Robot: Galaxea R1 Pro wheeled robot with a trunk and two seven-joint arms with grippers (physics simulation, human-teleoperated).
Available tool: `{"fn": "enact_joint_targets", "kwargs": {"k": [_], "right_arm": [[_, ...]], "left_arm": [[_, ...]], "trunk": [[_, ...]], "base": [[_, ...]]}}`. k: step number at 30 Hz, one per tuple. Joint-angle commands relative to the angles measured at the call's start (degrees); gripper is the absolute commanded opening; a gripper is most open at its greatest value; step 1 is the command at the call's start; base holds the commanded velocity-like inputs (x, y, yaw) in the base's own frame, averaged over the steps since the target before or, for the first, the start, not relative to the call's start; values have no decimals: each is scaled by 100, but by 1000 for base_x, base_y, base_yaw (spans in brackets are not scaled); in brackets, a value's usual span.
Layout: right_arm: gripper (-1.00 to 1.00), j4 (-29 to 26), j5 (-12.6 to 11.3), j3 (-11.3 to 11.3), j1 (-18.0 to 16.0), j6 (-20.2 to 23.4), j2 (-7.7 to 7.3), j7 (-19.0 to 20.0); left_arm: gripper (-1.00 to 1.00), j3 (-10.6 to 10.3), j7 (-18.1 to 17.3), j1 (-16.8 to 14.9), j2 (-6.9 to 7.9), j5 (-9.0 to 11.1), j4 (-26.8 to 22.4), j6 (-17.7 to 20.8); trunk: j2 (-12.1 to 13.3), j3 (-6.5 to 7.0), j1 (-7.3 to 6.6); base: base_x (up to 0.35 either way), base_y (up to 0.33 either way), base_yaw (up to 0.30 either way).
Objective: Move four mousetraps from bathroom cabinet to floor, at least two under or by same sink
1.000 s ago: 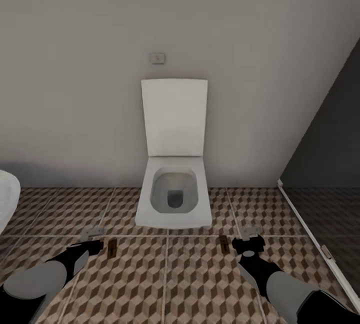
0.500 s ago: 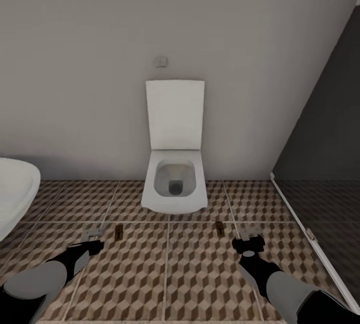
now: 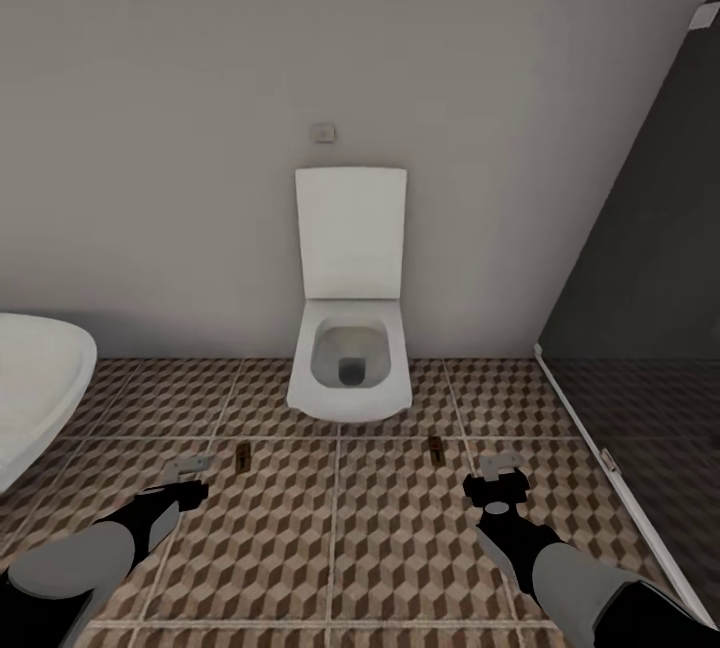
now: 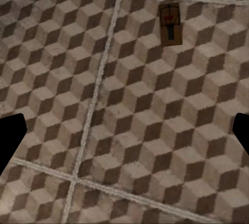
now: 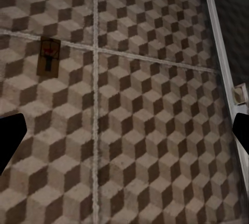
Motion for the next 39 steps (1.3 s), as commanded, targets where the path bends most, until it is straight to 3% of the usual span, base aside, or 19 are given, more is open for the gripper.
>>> {"fn": "enact_joint_targets", "kwargs": {"k": [1, 6, 39], "right_arm": [[100, -2, -62, 43, -1, -26, -2, -14], [100, -2, -57, 45, 0, -37, 3, -12], [100, -44, -48, 48, 62, -537, 39, -5]], "left_arm": [[100, -49, 20, -3, 0, 41, -3, 20], [100, -51, 24, 0, -11, 41, -4, 19], [100, -43, 24, 1, -70, 41, -17, 11]], "trunk": [[40, 14, -24], [240, 104, -133], [240, 104, -133]], "base": [[-20, 0, 0], [-11, 0, 0], [-1, 0, 0]]}}
